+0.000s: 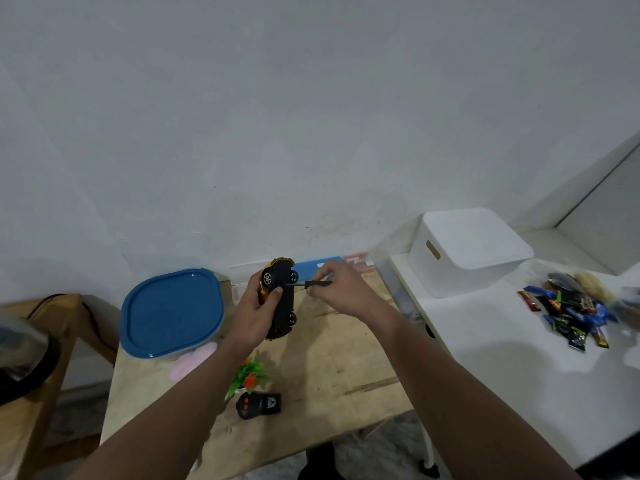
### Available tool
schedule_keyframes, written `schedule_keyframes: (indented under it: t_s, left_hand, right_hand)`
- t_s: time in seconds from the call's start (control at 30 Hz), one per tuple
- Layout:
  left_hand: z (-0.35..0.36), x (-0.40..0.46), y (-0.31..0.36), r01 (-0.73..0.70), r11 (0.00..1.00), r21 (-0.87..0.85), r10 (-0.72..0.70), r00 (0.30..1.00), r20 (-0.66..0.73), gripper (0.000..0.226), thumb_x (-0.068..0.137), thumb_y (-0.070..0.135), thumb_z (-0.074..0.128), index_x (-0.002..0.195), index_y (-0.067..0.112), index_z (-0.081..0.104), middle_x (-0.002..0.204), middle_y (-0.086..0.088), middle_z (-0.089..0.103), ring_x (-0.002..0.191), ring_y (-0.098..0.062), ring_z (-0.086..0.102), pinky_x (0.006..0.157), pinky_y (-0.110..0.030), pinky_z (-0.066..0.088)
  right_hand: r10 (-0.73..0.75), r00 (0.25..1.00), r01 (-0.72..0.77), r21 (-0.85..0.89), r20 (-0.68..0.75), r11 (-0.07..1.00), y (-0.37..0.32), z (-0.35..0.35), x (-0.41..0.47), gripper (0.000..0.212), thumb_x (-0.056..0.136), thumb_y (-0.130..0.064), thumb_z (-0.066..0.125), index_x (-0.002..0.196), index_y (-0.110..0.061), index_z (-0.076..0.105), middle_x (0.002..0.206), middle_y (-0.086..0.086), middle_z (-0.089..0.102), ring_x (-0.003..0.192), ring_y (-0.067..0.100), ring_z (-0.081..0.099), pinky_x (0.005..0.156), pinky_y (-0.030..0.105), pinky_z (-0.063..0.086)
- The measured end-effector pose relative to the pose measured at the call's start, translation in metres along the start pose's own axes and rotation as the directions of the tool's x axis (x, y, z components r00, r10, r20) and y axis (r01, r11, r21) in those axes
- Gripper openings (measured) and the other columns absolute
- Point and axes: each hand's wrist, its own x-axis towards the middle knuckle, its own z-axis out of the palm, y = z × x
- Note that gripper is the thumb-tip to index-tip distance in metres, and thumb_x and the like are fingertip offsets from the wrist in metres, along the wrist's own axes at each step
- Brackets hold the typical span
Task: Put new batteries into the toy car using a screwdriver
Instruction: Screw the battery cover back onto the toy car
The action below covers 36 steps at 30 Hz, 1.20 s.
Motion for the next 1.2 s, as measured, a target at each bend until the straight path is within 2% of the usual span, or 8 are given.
schedule_keyframes:
  t_s: [0.2,0.33,0.47,0.73,0.87,0.97,1.1,1.2]
  left_hand:
    - [0.003,-0.004,-0.001,0.003,1.0,0.013,-0.003,1.0,0.011,0.036,0.107,0.022,0.053,0.142,0.03,0.049,0.117,0.013,0.065,0.108,-0.009,0.064,0.077,-0.024,0.052]
    - [0.003,-0.004,-0.003,0.015,1.0,0.003,-0.015,1.0,-0.006,0.036,0.107,0.021,0.054,0.141,0.031,0.05,0.116,0.01,0.067,0.106,-0.009,0.066,0.08,-0.027,0.054]
    - [0.001,-0.002,-0.006,0.016,1.0,-0.002,-0.016,1.0,-0.011,0.034,0.107,0.023,0.055,0.139,0.033,0.052,0.114,0.011,0.07,0.104,-0.011,0.069,0.083,-0.033,0.057]
    - [-0.002,0.0,-0.008,0.02,1.0,-0.022,-0.02,1.0,-0.004,0.032,0.106,0.023,0.056,0.137,0.033,0.053,0.114,0.008,0.07,0.105,-0.014,0.069,0.085,-0.036,0.059]
    - [-0.004,0.0,-0.009,0.024,0.999,-0.036,-0.025,1.0,-0.009,0.031,0.106,0.025,0.056,0.135,0.036,0.054,0.113,0.006,0.072,0.101,-0.013,0.072,0.077,-0.032,0.061]
    - [-0.005,-0.001,-0.006,0.023,0.999,-0.04,-0.023,1.0,-0.01,0.03,0.107,0.024,0.055,0.135,0.035,0.054,0.112,0.005,0.071,0.096,-0.008,0.072,0.067,-0.02,0.057]
    - [-0.007,0.0,-0.006,0.023,1.0,-0.018,-0.023,1.0,-0.007,0.032,0.107,0.027,0.055,0.138,0.036,0.052,0.116,0.006,0.07,0.105,-0.013,0.069,0.076,-0.028,0.055]
    - [-0.008,0.0,-0.007,0.028,1.0,-0.012,-0.028,1.0,-0.008,0.032,0.107,0.026,0.055,0.137,0.035,0.051,0.116,0.006,0.069,0.106,-0.014,0.068,0.079,-0.032,0.055]
  right_hand:
    - [-0.011,1.0,0.01,-0.078,-0.008,0.997,-0.002,-0.005,0.002,0.024,0.085,-0.042,0.074,0.093,-0.02,0.067,0.098,-0.008,0.066,0.091,0.012,0.064,0.074,0.028,0.05]
    - [-0.023,0.999,0.018,-0.183,-0.026,0.983,0.0,-0.003,0.004,0.043,0.088,-0.049,0.069,0.071,-0.011,0.057,0.07,0.0,0.058,0.066,0.015,0.056,0.064,0.032,0.043]
    - [-0.003,1.0,0.003,-0.137,0.0,0.991,-0.002,-0.004,0.004,0.028,0.082,-0.043,0.077,0.089,-0.02,0.063,0.09,-0.004,0.067,0.086,0.013,0.064,0.073,0.032,0.051]
    - [-0.006,1.0,0.005,-0.082,-0.008,0.997,-0.006,-0.006,0.004,0.032,0.082,-0.04,0.079,0.097,-0.017,0.064,0.092,-0.006,0.063,0.089,0.015,0.063,0.084,0.036,0.056]
    - [-0.047,0.999,0.043,-0.157,-0.019,0.987,-0.01,-0.004,0.003,0.034,0.087,-0.052,0.07,0.094,-0.02,0.063,0.09,-0.004,0.062,0.082,0.013,0.063,0.079,0.037,0.055]
    - [-0.032,0.998,0.038,-0.126,0.05,0.991,-0.011,-0.001,0.003,0.029,0.085,-0.039,0.076,0.102,-0.021,0.061,0.097,-0.002,0.065,0.086,0.017,0.066,0.075,0.036,0.056]
    - [-0.048,0.999,0.048,-0.152,0.003,0.987,-0.013,0.0,0.004,0.034,0.089,-0.049,0.07,0.094,-0.016,0.067,0.088,-0.003,0.065,0.083,0.014,0.065,0.08,0.039,0.056]
    - [-0.02,0.997,0.025,-0.077,0.069,0.997,-0.011,-0.001,0.003,0.024,0.084,-0.03,0.077,0.101,-0.022,0.063,0.096,-0.001,0.066,0.081,0.015,0.065,0.07,0.032,0.055]
